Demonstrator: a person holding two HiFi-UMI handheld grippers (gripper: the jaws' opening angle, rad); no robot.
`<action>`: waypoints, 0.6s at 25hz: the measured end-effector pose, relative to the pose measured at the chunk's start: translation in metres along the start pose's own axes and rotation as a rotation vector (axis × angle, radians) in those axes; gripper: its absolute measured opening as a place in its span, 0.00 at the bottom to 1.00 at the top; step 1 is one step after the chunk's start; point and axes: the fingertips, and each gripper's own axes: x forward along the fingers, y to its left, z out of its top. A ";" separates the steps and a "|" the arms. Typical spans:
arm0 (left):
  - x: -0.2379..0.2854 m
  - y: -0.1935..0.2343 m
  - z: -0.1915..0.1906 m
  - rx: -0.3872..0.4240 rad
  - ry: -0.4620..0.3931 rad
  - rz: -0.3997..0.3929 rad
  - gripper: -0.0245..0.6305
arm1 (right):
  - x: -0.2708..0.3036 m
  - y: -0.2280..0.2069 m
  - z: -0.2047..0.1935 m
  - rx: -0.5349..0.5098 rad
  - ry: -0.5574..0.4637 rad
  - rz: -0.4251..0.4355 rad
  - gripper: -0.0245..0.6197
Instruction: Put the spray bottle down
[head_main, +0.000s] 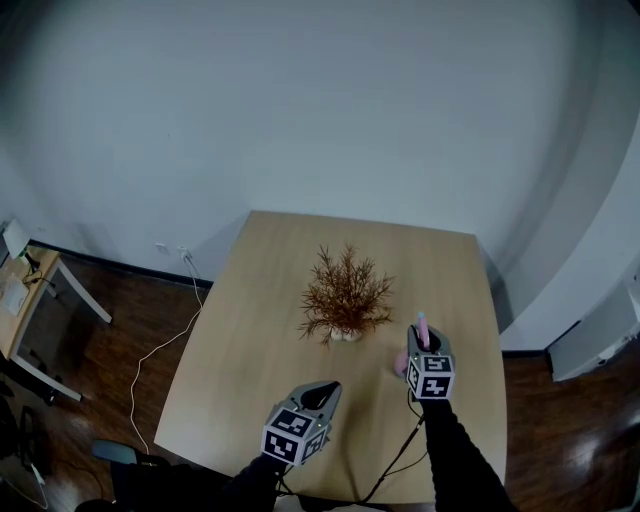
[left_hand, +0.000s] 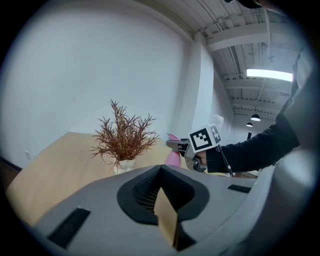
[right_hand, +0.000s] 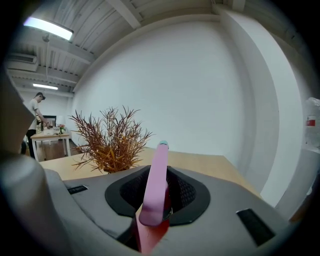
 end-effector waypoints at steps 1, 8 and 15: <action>0.000 0.001 0.000 -0.002 0.000 0.000 0.06 | 0.000 0.000 -0.001 0.005 -0.002 -0.003 0.16; 0.002 0.005 -0.005 -0.013 0.007 0.004 0.06 | -0.003 -0.002 -0.002 0.008 -0.062 -0.024 0.16; -0.001 0.002 -0.004 -0.012 0.004 0.001 0.06 | -0.006 0.000 -0.002 0.006 -0.077 -0.022 0.16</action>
